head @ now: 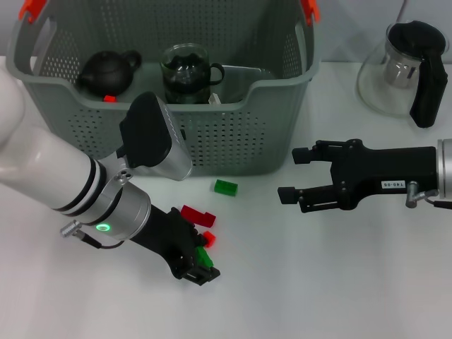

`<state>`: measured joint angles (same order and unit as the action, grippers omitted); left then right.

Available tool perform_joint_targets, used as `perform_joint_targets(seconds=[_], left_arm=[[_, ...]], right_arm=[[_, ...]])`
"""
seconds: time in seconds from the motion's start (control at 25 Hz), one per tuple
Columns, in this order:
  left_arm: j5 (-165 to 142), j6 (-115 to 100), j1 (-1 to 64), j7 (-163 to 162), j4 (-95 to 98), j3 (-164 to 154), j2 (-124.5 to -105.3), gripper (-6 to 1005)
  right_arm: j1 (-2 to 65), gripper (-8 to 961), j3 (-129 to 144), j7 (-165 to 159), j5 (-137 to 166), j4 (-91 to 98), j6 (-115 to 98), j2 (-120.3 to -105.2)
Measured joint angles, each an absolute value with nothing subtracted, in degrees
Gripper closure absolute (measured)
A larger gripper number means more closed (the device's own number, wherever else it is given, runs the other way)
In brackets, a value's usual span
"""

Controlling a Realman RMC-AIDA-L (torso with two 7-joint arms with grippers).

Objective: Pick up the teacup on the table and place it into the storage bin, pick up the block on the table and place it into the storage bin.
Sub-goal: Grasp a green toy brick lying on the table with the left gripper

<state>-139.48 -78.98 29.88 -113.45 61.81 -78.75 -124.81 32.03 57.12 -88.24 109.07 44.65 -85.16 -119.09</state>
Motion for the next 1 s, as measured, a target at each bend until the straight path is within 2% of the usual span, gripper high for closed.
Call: perform_joint_targets(seconds=[0.16, 1.0], left_arm=[[-139.5, -78.6, 29.9, -113.4, 61.7, -78.7, -124.81, 390], [-139.5, -78.3, 29.9, -112.9, 61.4, -79.4, -124.8, 407]], right_arm=[[32.1, 39, 57.1, -88.2, 109.1, 44.6, -85.2, -119.09], [32.2, 39, 57.1, -88.2, 108.9, 44.6, -85.2, -119.09]])
